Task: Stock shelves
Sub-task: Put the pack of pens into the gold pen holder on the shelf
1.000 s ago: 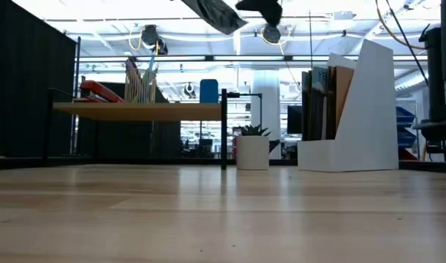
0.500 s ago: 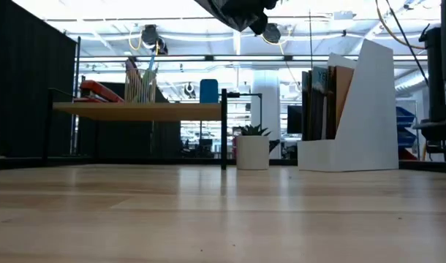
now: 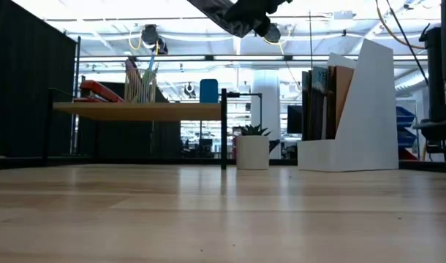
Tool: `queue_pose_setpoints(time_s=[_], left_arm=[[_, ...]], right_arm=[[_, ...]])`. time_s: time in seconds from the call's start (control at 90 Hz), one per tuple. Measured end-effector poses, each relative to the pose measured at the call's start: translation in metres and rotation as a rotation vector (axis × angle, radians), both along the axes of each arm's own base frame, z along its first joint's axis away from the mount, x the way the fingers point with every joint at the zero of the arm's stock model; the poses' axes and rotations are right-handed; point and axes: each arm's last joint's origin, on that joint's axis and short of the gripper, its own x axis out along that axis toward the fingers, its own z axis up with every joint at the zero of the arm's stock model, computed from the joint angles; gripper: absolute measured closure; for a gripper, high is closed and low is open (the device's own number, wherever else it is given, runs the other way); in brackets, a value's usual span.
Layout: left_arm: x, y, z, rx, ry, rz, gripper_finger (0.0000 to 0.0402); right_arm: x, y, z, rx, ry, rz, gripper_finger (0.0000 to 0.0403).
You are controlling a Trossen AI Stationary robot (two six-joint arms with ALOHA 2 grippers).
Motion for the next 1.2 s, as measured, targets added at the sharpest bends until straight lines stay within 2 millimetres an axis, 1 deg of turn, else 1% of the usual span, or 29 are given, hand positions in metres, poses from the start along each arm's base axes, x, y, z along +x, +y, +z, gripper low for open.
queue_pose_setpoints(time_s=[0.144, 0.222, 0.322, 0.433, 0.611, 0.644, 0.756, 0.9, 1.022, 1.2], left_arm=[[-0.018, 0.011, 0.017, 0.094, -0.100, 0.114, 0.0210], [-0.030, 0.013, 0.035, 0.150, -0.233, 0.161, 0.0203], [-0.043, 0.012, 0.057, 0.211, -0.407, 0.188, 0.0202], [-0.045, 0.013, 0.073, 0.263, -0.553, 0.196, 0.0206], [-0.045, 0.013, 0.088, 0.312, -0.693, 0.196, 0.0208], [-0.043, 0.013, 0.089, 0.320, -0.710, 0.194, 0.0208], [-0.029, 0.017, 0.089, 0.310, -0.752, 0.150, 0.0208], [-0.006, 0.023, 0.081, 0.290, -0.761, 0.108, 0.0208], [0.004, 0.025, 0.079, 0.286, -0.781, 0.086, 0.0208], [0.010, 0.027, 0.079, 0.283, -0.810, 0.060, 0.0208]], right_arm=[[-0.007, -0.015, 0.010, -0.042, -0.056, -0.057, 0.0386], [-0.008, -0.023, 0.016, -0.078, -0.115, -0.096, 0.0386], [-0.008, -0.033, 0.030, -0.119, -0.252, -0.123, 0.0386], [-0.009, -0.039, 0.047, -0.167, -0.411, -0.145, 0.0386], [-0.013, -0.040, 0.075, -0.233, -0.659, -0.152, 0.0386], [-0.014, -0.039, 0.078, -0.236, -0.693, -0.148, 0.0386], [-0.013, -0.038, 0.083, -0.214, -0.754, -0.125, 0.0386], [-0.012, -0.036, 0.081, -0.197, -0.740, -0.121, 0.0386], [-0.011, -0.035, 0.079, -0.193, -0.721, -0.126, 0.0386], [-0.011, -0.035, 0.078, -0.193, -0.698, -0.123, 0.0386]])
